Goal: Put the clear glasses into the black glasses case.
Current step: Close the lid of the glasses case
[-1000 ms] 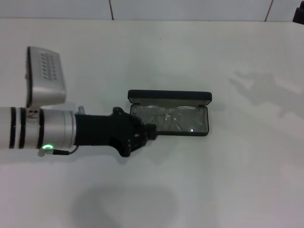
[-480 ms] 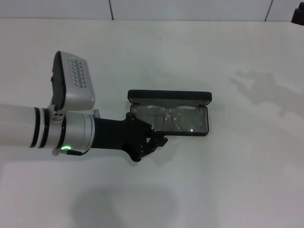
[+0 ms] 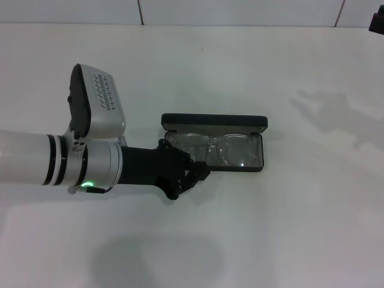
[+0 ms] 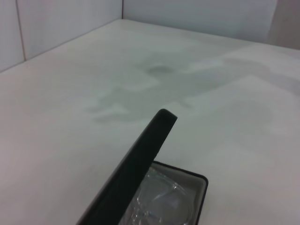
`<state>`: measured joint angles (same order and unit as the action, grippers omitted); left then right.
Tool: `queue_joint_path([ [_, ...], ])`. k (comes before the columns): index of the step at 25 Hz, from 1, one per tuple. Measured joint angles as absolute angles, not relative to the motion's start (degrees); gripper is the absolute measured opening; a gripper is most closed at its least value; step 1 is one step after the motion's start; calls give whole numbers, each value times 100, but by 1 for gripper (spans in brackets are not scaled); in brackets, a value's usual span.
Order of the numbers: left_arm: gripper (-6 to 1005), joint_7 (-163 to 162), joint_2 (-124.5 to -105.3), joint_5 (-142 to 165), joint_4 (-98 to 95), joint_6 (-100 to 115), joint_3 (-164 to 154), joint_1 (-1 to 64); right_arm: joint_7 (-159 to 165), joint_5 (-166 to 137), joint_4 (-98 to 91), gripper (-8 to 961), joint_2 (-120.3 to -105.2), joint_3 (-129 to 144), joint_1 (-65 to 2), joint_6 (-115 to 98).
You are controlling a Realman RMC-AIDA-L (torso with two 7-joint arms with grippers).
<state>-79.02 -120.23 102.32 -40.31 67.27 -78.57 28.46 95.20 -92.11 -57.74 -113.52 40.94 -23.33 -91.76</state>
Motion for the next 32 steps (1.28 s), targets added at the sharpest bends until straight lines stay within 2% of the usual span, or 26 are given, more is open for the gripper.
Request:
queue_joint_path([
  [10,126,-7863,-12026,10232,-3699,6459,-7909,3022,9467,-9202,-5774,249,-11364,4087,-2369,-9175],
  [32,132,-7840,-12007,9954,-3744,6342,-7919,2965,9457,-9196,-5712,248,-11355,4087,-2335,-9175],
])
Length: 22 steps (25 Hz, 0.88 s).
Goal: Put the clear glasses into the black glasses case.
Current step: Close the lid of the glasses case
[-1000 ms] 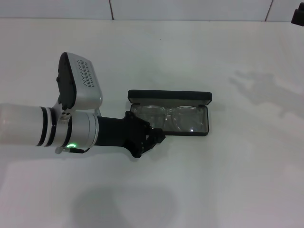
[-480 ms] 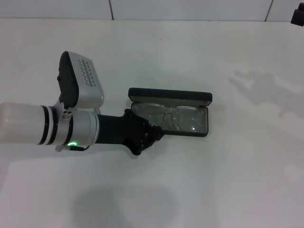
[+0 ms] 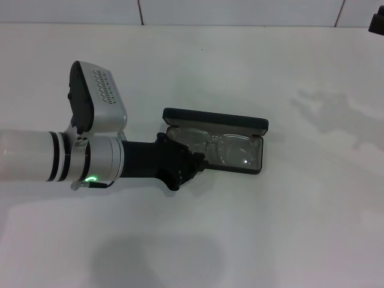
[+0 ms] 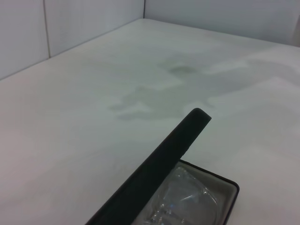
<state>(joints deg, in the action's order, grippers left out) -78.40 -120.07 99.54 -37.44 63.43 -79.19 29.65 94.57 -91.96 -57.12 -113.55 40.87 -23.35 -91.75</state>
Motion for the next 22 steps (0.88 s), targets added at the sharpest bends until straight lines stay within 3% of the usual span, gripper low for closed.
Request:
queue_joint_path([
  [22,138,-7769,-12023,9820,-3723,6193,-7899,2935,9457,-9175,-5712,249,-11373,4078,-2325,-9251],
])
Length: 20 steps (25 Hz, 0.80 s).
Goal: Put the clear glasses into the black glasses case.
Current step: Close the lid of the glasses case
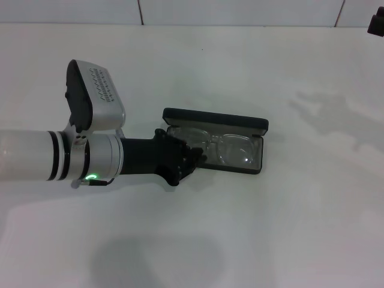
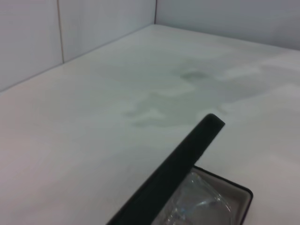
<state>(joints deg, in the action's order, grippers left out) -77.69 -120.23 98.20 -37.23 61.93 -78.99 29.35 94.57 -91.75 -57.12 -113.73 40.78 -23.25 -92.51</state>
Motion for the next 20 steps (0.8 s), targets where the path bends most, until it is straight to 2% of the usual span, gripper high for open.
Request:
queue_joint_path([
  [20,143,-7743,-12021,9624,-3697,6042,-7925,2910,9403,-9071,-5704,248,-11391,4078,-2235,-9357],
])
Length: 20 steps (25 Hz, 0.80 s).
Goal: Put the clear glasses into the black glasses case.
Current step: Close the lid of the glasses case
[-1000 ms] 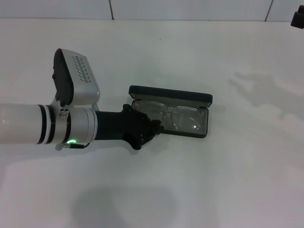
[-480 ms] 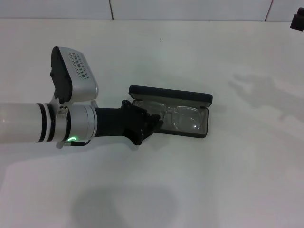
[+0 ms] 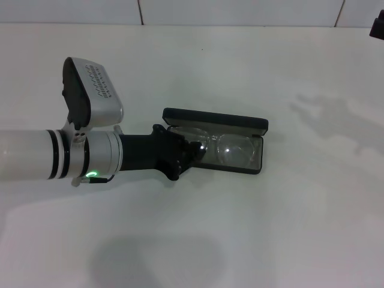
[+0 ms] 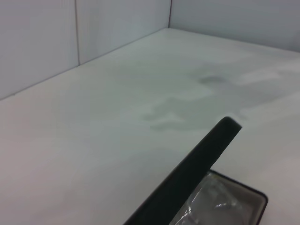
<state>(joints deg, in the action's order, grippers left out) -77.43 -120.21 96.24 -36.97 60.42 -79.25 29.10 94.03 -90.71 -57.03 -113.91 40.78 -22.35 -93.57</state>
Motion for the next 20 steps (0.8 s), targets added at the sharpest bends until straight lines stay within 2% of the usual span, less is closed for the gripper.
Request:
queue_joint_path([
  [7,145,-7993,-11990,9639,-4406,6909,-7934,2614,9395,-9043,-5704,249,-11391,4047,-2182,-9398],
  [14,147,-8573,-11963,9493,-5999,8072,-7452,2120,9280,-9021,-5566,249,-11390,3811,-2172,-9605],
  [16,147,-8587,-11948,9320,-6138,8116,-7356,2158,9231,-8998,-5493,249,-11390,3791,-2189,-9660],
  [20,148,-8621,-11950,9466,-5594,7952,-7120,2698,9168,-8971,-5415,249,-11391,3788,-2207,-9733],
])
